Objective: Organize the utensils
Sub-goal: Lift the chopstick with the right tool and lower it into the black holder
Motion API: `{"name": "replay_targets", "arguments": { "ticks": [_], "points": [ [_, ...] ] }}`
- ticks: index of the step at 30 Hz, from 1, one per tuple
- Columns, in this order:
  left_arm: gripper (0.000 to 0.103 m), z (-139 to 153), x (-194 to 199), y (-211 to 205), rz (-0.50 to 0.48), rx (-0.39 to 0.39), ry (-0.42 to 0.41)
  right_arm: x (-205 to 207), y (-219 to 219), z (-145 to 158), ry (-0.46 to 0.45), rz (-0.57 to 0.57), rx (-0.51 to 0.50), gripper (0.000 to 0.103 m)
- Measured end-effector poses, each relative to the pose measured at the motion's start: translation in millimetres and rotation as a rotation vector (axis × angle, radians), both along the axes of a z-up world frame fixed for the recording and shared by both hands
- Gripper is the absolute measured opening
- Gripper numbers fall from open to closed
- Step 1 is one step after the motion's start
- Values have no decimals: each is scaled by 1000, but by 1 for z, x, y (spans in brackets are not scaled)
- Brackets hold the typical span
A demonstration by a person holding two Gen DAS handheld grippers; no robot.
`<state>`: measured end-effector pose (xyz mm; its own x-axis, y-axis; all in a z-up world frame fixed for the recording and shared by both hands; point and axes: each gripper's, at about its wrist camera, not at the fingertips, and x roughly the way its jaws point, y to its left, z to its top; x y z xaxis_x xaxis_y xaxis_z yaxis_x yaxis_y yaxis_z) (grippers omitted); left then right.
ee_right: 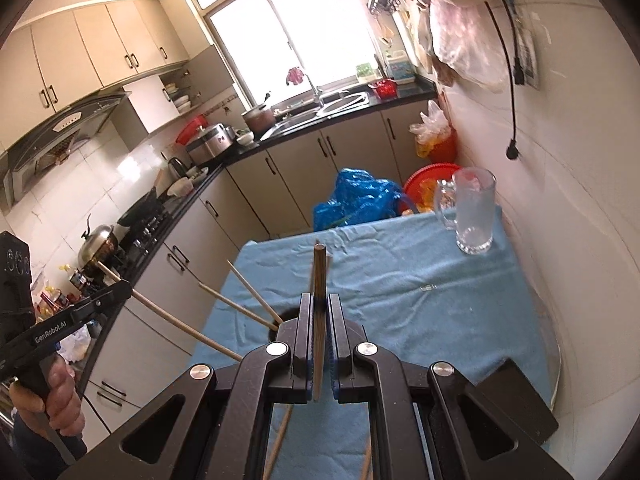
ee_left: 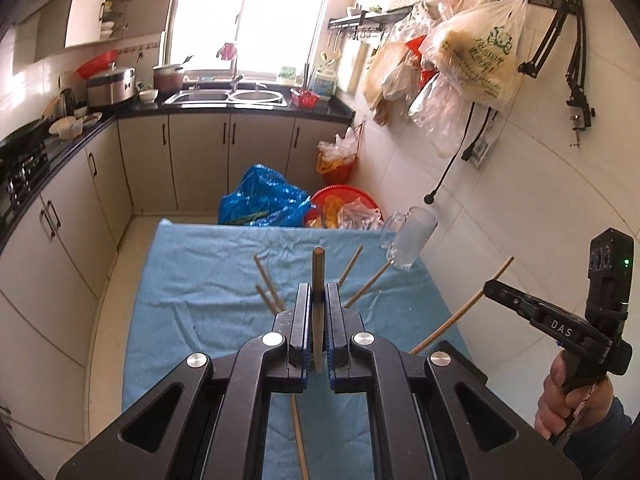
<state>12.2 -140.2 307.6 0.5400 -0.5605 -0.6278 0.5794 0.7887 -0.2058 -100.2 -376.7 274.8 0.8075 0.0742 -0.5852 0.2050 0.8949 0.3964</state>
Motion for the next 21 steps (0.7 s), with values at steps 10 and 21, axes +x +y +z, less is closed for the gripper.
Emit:
{"name": "replay_targets", "arguments": {
  "ticks": [10, 21],
  "points": [
    [6, 9, 27, -8, 15, -14, 2, 33, 2, 22, -38, -15, 15, 6],
    [6, -13, 49, -10, 30, -12, 53, 72, 2, 6, -8, -49, 27, 6]
  ]
}}
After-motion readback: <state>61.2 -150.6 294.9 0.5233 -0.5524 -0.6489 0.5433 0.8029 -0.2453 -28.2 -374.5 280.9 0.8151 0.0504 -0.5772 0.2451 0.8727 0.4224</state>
